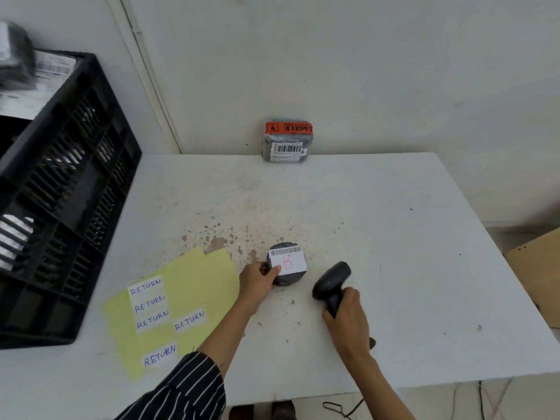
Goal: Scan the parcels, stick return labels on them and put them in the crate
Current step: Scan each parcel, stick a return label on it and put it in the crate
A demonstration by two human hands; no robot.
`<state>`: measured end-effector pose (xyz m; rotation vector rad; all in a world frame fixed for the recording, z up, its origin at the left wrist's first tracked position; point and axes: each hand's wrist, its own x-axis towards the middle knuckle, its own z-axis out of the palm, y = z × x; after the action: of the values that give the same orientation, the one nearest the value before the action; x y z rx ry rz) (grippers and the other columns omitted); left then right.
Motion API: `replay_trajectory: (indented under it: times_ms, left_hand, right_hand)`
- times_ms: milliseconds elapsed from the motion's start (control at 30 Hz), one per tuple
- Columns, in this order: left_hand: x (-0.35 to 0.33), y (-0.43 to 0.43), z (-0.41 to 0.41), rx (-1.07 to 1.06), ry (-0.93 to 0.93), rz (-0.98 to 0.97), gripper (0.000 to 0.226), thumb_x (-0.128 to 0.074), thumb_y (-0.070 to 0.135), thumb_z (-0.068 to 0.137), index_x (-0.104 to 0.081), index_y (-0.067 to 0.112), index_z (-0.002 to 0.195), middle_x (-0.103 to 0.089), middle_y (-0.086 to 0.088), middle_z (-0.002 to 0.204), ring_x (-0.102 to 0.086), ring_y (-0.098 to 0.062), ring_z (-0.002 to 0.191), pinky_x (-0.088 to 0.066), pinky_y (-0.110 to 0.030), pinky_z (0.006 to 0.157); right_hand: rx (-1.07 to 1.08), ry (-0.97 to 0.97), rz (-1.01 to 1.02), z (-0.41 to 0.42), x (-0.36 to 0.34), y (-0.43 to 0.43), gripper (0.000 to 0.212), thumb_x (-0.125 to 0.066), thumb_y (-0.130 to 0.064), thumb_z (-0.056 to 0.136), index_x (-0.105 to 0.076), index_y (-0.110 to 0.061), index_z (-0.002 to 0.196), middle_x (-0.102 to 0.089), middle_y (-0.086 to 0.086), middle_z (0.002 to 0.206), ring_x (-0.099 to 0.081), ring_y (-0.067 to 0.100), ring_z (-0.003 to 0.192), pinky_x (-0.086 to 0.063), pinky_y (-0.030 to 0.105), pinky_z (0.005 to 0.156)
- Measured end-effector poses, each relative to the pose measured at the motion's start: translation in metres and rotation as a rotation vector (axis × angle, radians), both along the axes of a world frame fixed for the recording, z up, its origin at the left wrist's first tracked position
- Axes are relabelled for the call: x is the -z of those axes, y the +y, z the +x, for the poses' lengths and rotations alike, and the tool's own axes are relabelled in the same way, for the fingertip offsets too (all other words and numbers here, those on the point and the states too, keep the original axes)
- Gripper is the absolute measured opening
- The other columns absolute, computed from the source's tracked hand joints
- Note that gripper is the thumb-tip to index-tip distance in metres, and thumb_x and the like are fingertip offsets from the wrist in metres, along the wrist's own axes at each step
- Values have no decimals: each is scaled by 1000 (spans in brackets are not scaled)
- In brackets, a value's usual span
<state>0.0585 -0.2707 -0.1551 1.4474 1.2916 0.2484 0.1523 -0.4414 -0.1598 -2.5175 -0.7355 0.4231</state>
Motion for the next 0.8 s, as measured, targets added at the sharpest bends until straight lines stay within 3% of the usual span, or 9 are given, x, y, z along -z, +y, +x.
replay_trajectory:
  times_ms: [133,200,333,433,500,567,667,733,800]
  left_hand:
    - [-4,0,-5,43,47,65,32,-66,30,86,-66,2,101,-68,-16,103,-64,-31,94,-54,-44,83]
    - [-10,3,-16,87,98,136,38,-64,34,88,-63,6,113,-64,-13,112,-61,-27,100,-52,-35,85]
    - [-16,24,-66,188,95,382,27,-60,25,91,-61,10,113,-55,-6,113,-56,-18,102,-45,-24,84]
    - [-13,44,-123,272,160,524,26,-59,18,91,-59,13,116,-51,0,118,-52,-16,109,-41,-23,87]
    - [-8,53,-159,338,235,560,33,-60,16,89,-55,16,121,-47,3,130,-46,-15,121,-37,-22,94]
    - [-3,58,-186,423,288,544,46,-63,22,87,-48,20,131,-33,7,148,-30,-14,137,-25,-25,109]
    - [3,58,-208,609,321,549,78,-55,59,76,-30,29,144,-3,13,155,0,-8,145,6,-24,114]
    - [8,55,-213,699,353,563,91,-42,72,68,-16,34,147,11,14,153,10,-8,144,15,-27,112]
    - [15,51,-214,741,414,572,92,-54,66,75,-6,36,147,23,11,150,19,-8,141,17,-31,111]
  right_hand:
    - [-16,-140,-5,-4,13,0,31,-75,-7,72,-51,0,90,-50,12,81,-43,22,62,-34,32,54]
    - [-19,-167,-60,-8,15,0,43,-81,-12,67,-54,3,97,-53,15,84,-47,24,63,-37,32,54]
    - [93,-263,-156,-24,4,3,84,-86,-33,59,-49,9,122,-52,28,107,-52,41,92,-45,46,71]
    - [-79,-396,89,-53,-7,19,47,-65,-33,78,-54,-3,114,-55,16,106,-48,30,95,-41,41,76]
    - [-309,-260,218,-80,-5,39,29,-46,-30,82,-57,-11,100,-57,6,97,-52,24,86,-43,35,75]
    - [-491,-45,234,-106,0,61,27,-40,-29,83,-59,-13,95,-56,2,96,-56,22,83,-41,26,75]
    - [-665,75,206,-133,10,93,23,-44,-19,90,-60,-10,104,-55,4,104,-55,21,90,-35,18,74]
    - [-698,64,184,-144,17,111,23,-48,-12,88,-60,-5,107,-56,8,107,-55,25,92,-39,25,77]
    - [-671,20,166,-151,24,122,24,-53,-11,82,-61,-3,104,-57,11,103,-57,30,90,-44,34,73]
